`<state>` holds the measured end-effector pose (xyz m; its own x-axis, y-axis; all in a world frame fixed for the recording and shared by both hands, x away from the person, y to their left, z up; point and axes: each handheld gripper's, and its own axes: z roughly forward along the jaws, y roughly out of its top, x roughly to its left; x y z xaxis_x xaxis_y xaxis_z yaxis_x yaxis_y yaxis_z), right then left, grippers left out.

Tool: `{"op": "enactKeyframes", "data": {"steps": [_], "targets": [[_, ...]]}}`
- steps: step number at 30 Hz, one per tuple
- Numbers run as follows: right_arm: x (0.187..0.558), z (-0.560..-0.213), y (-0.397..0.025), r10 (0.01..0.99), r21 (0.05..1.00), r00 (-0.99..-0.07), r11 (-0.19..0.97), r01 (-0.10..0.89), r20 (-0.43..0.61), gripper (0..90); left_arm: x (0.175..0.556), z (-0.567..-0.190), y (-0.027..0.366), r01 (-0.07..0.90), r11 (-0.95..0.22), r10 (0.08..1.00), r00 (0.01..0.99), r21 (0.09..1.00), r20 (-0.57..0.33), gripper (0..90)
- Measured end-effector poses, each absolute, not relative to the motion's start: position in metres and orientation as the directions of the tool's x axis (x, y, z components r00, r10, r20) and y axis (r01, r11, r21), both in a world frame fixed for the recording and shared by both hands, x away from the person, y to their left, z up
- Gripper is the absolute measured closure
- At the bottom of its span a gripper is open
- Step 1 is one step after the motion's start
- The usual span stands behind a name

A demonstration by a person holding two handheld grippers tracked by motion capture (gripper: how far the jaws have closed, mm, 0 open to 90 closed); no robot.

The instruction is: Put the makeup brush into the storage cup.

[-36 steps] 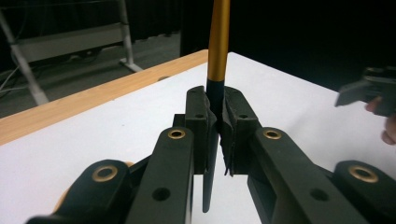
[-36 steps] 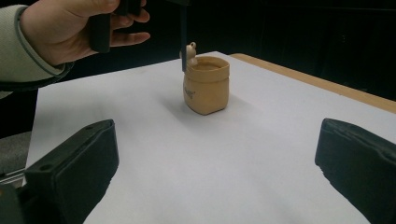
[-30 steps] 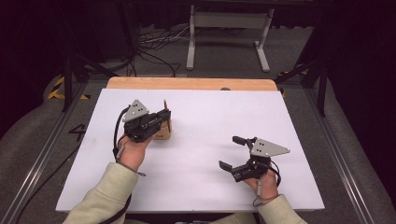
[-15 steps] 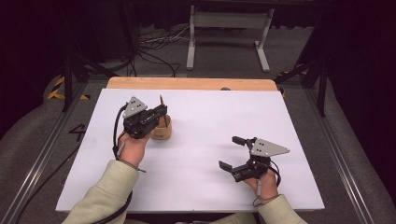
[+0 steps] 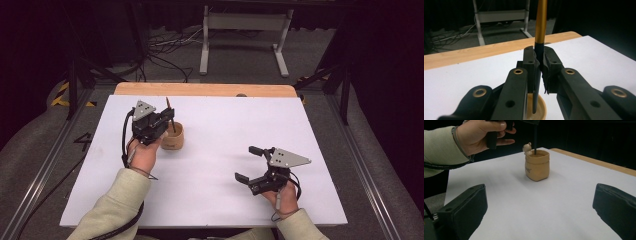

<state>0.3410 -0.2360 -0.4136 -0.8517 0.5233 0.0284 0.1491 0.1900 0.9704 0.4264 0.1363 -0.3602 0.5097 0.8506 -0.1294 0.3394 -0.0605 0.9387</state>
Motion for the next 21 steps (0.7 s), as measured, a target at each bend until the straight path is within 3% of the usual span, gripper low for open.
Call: {"op": "enactKeyframes", "data": {"steps": [9, 21], "targets": [[0.3421, -0.4141, -0.2357, 0.523, 0.969, -0.851, 0.184, 0.163, 0.043, 0.0, 0.4302, -0.3612, 0.1348, 0.364, -0.035, 0.877, 0.458, 0.931, -0.146, 82.0], [0.3422, -0.4138, -0.2362, 0.522, 0.970, -0.851, 0.176, 0.168, 0.052, 0.0, 0.4352, -0.3690, 0.1344, 0.367, -0.049, 0.877, 0.461, 0.929, -0.137, 81.9]]}}
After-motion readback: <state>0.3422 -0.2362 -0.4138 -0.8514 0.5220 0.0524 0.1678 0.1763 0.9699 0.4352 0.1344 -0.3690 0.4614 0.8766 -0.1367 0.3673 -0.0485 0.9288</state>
